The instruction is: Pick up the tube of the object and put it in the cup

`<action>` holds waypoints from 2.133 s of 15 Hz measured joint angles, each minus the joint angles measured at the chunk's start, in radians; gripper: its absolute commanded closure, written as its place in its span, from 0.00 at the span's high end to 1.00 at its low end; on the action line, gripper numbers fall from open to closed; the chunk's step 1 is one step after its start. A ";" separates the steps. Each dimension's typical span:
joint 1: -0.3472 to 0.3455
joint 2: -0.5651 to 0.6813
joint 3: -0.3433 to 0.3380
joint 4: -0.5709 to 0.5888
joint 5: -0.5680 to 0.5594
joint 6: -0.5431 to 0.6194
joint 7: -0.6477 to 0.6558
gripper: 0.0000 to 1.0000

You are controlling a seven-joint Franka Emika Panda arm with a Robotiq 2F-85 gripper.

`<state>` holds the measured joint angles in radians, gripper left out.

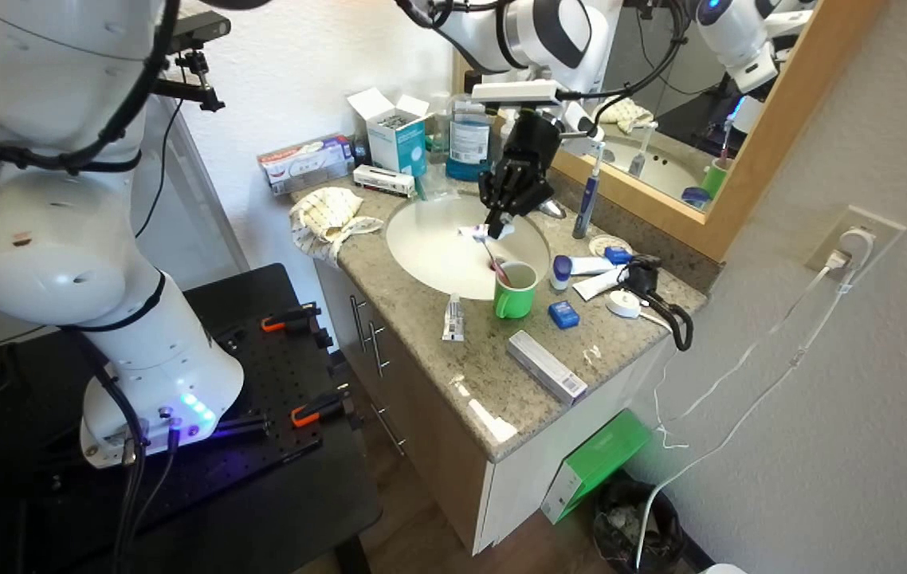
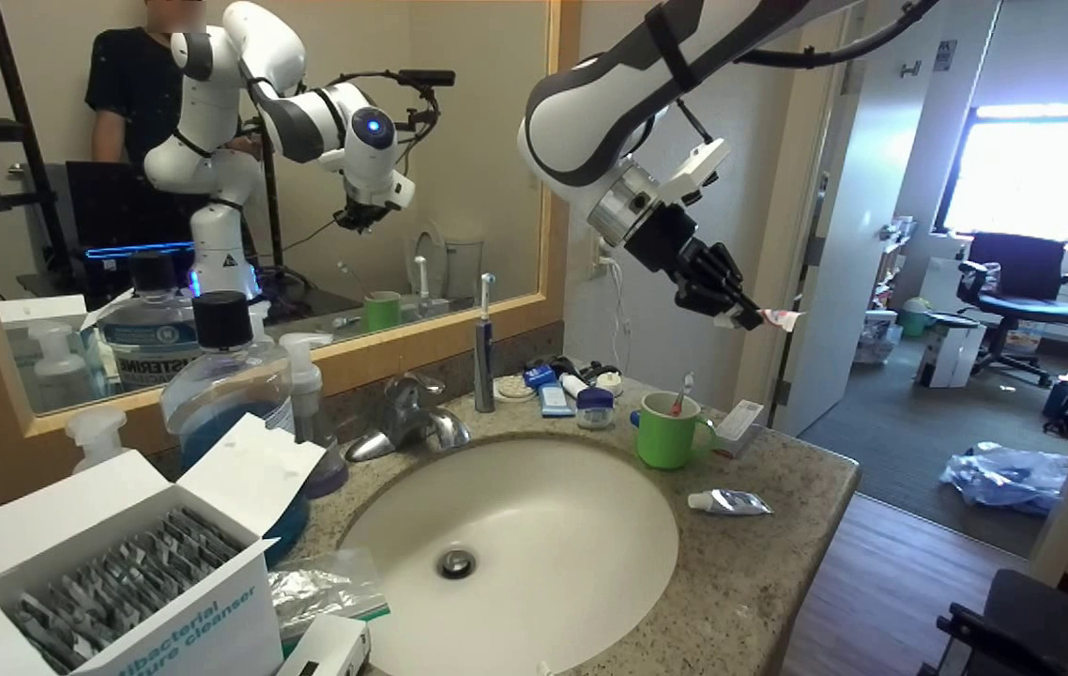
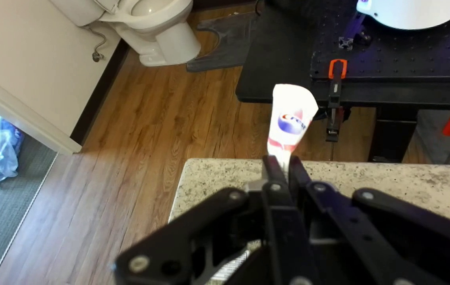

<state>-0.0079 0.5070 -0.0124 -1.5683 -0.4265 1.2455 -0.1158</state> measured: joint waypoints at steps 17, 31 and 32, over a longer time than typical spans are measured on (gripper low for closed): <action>-0.012 0.213 0.000 0.159 0.000 -0.001 -0.082 0.02; -0.009 0.276 0.003 0.245 0.000 -0.004 -0.144 0.02; -0.007 0.277 0.003 0.252 0.000 -0.005 -0.152 0.02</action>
<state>-0.0154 0.7836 -0.0093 -1.3162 -0.4266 1.2408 -0.2676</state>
